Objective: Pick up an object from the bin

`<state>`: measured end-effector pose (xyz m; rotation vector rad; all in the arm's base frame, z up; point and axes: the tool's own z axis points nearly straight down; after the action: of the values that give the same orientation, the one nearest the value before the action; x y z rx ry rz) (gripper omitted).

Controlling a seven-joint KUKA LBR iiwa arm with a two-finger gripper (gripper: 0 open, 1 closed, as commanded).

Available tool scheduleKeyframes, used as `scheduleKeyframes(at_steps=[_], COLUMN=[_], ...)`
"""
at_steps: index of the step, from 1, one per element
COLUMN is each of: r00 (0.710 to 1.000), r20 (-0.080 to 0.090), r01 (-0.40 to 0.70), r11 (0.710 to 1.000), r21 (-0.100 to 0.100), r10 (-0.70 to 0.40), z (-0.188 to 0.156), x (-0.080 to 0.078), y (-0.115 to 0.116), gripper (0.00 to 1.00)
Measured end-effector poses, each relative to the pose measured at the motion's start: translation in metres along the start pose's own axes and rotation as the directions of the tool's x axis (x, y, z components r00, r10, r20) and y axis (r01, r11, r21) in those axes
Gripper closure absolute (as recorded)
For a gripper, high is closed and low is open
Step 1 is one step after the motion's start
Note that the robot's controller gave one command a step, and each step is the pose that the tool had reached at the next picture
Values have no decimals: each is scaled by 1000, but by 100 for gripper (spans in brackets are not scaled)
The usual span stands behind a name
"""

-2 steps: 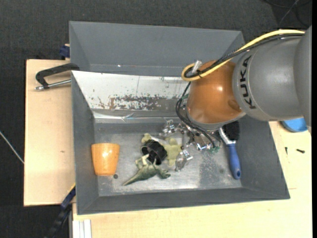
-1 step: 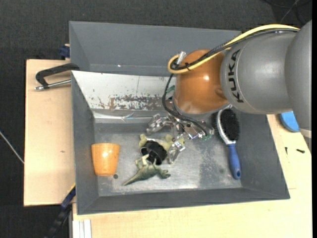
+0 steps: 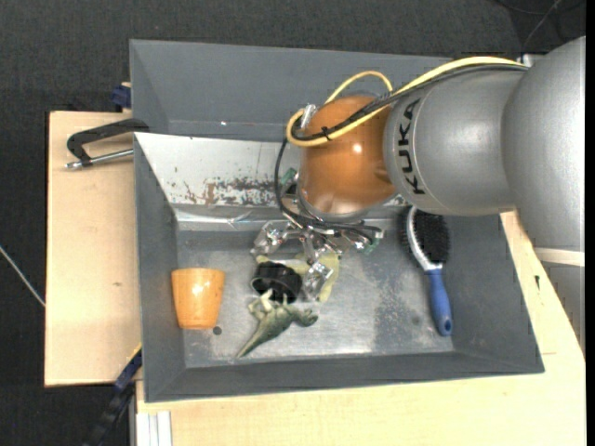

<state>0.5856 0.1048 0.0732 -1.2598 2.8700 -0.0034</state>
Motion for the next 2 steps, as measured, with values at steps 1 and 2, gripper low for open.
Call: scheduleKeyframes(at_steps=[1, 2], r00=[1000, 1000], r20=[0, 2], r01=[-3, -3], r11=[1000, 1000], r21=[-1, -1], r10=[3, 3], z=[-2, -3], x=[-1, -2], y=[-1, -1], gripper=[0, 100])
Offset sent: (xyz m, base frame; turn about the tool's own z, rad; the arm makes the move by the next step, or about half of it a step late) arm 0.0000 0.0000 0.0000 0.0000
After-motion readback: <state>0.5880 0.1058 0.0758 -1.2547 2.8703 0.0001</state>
